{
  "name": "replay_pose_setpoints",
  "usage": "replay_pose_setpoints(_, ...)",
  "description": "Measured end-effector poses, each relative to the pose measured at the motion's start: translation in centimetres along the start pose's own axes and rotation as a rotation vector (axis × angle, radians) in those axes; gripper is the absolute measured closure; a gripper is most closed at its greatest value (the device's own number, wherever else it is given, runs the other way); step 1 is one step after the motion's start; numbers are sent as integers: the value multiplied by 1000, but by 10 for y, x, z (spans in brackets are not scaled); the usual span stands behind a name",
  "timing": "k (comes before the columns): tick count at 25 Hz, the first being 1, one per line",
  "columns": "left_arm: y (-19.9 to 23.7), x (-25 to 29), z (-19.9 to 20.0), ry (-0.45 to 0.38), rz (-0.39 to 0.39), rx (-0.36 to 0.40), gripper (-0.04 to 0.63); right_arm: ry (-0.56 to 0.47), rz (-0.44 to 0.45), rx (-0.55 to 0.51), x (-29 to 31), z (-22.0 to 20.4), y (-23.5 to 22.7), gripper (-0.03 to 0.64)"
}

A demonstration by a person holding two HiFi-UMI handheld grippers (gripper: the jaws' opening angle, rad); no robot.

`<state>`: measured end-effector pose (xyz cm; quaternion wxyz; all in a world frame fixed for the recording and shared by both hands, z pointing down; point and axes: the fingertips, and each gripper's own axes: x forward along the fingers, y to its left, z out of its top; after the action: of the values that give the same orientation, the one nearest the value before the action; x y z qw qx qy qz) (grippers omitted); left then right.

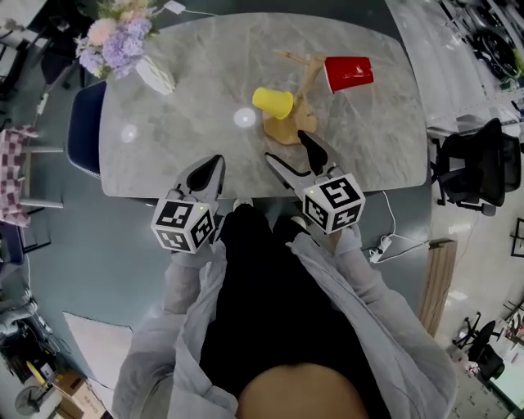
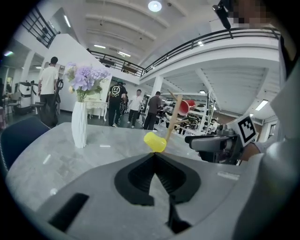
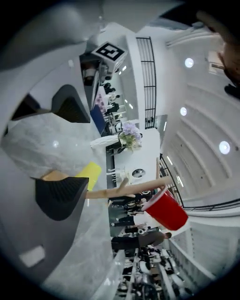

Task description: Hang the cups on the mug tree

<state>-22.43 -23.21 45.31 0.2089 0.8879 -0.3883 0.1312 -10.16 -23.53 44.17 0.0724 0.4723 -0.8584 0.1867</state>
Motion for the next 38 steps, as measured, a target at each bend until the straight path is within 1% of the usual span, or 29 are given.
replay_pose_setpoints(2,-22,7,3,-10,-13,9,588,-22,42,52,-24,6,-3,245)
replay_pose_setpoints(4,-43,12,5,-23,-24,14,588,-40,70,79,-47,12,-6,245)
replay_pose_setpoints(7,-72,21,8,-44,-32,28,588,-98,90,102,-82,27,-15,276)
replay_pose_setpoints(9,-88,26,11,-59,-34,37,588,-147,93,119,-104,38,-22,283)
replay_pose_setpoints(10,-97,28,12,-69,-35,40,588,-171,93,125,-114,43,-25,299)
replay_pose_setpoints(13,-119,29,12,-98,-28,46,588,-231,90,126,-143,52,-34,301)
replay_pose_setpoints(18,-144,21,2,-129,-4,45,588,-260,55,89,-178,45,-45,358)
replay_pose_setpoints(19,-147,19,-1,-133,3,42,588,-262,48,83,-184,42,-47,378)
replay_pose_setpoints(21,-153,15,-8,-137,20,35,588,-256,38,73,-195,34,-52,444)
replay_pose_setpoints(22,-155,13,-12,-139,30,30,588,-247,34,69,-199,29,-55,454)
replay_pose_setpoints(23,-157,11,-15,-142,38,25,588,-236,29,66,-202,23,-58,482)
replay_pose_setpoints(28,-164,-2,-26,-155,77,4,588,-180,-10,86,-212,-3,-71,602)
replay_pose_setpoints(33,-162,-14,-31,-164,107,-10,588,-98,-25,47,-210,-23,-68,607)
replay_pose_setpoints(38,-160,-18,-36,-162,119,-19,588,-73,-28,25,-206,-25,-69,607)
